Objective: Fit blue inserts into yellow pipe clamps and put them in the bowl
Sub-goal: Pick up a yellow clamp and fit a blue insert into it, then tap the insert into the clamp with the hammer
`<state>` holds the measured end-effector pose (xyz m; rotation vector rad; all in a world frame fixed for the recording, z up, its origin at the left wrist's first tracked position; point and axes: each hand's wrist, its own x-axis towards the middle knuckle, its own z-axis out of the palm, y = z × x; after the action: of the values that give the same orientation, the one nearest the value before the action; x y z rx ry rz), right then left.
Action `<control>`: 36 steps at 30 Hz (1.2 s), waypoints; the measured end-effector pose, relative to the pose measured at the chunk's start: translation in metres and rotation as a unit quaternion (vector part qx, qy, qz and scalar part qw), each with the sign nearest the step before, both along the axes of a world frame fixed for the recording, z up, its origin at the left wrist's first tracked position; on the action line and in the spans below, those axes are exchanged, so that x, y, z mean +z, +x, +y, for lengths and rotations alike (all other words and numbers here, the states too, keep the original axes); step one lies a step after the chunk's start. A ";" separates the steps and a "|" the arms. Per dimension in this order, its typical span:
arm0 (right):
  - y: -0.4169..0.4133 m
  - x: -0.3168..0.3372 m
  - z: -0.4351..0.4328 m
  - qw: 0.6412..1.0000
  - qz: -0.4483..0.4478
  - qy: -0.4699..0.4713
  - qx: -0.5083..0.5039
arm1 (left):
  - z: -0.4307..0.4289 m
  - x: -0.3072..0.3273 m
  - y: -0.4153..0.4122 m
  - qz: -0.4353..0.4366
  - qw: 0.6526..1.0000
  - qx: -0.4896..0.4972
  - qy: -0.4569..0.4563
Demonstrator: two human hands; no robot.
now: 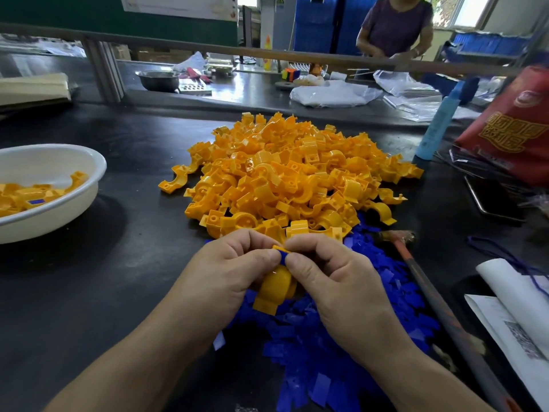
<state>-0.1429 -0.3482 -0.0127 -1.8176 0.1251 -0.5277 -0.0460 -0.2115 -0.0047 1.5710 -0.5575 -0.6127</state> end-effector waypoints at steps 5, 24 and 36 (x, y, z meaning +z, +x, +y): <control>-0.001 0.000 0.002 1.000 -0.012 -0.021 0.000 | -0.001 0.003 -0.003 -0.011 0.999 0.029 0.026; -0.075 0.016 -0.091 0.770 0.323 -0.452 -0.315 | 0.063 -0.004 0.069 -0.155 0.915 0.162 0.336; -0.091 0.003 -0.078 0.790 0.396 -0.363 -0.295 | 0.076 -0.012 0.049 -0.312 0.804 0.108 0.494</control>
<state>-0.2337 -0.4257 -0.0101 -2.6786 1.2507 -0.1833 0.0033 -0.1355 -0.0168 2.8416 -0.5451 -0.1554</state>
